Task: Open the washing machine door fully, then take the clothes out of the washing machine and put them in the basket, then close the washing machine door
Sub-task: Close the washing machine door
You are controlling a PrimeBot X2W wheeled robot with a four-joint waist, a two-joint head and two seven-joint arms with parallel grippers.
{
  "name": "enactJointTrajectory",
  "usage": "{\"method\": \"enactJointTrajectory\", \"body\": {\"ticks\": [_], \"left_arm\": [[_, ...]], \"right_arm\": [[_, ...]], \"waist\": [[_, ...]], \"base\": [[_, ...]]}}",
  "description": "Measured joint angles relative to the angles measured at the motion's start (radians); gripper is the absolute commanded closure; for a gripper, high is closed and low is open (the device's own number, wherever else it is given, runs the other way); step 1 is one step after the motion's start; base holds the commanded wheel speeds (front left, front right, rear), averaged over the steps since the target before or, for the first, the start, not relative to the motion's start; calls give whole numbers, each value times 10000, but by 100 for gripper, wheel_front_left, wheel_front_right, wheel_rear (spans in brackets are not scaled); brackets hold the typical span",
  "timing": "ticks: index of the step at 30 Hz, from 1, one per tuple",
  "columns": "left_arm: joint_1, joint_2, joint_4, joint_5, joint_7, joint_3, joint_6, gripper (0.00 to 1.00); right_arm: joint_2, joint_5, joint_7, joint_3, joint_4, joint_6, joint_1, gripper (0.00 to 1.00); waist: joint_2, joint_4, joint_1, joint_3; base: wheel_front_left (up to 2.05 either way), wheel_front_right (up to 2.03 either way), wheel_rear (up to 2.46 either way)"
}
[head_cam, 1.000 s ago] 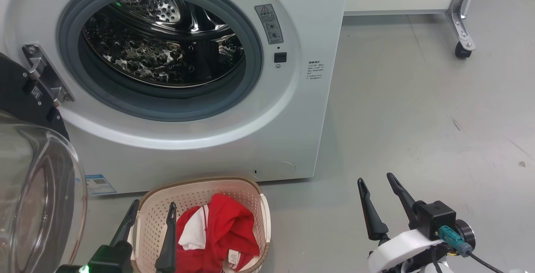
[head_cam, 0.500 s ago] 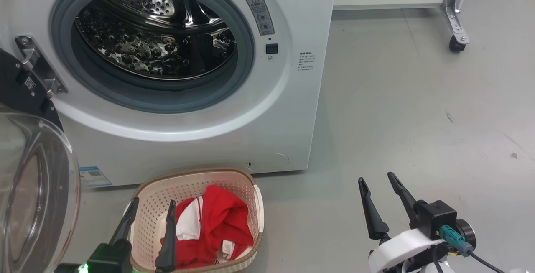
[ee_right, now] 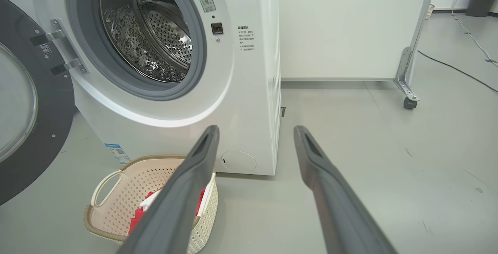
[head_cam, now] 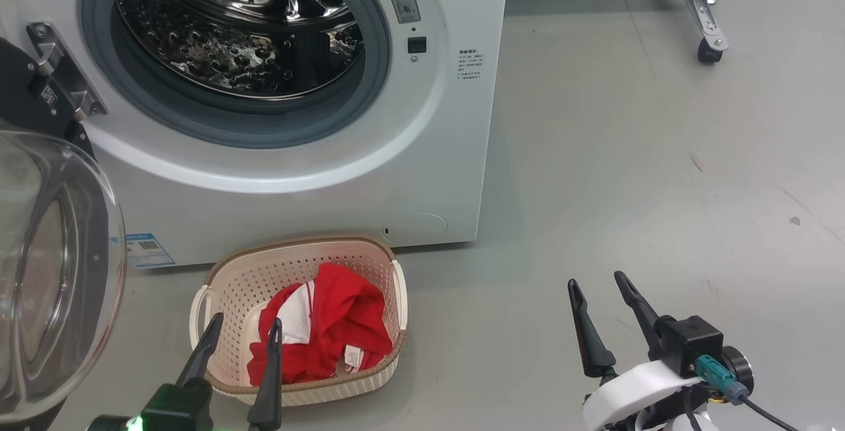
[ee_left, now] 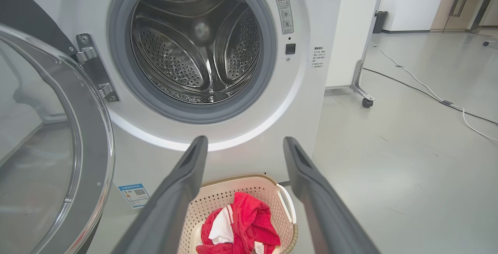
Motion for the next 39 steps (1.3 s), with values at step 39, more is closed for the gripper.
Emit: {"method": "enactJointTrajectory", "body": {"ticks": [39], "left_arm": [[3, 6, -148, 44, 130, -15, 42, 0]], "right_arm": [[-31, 31, 0, -35, -13, -4, -2, 0]], "waist": [[0, 59, 0, 57]], "base": [[-22, 22, 0]]}}
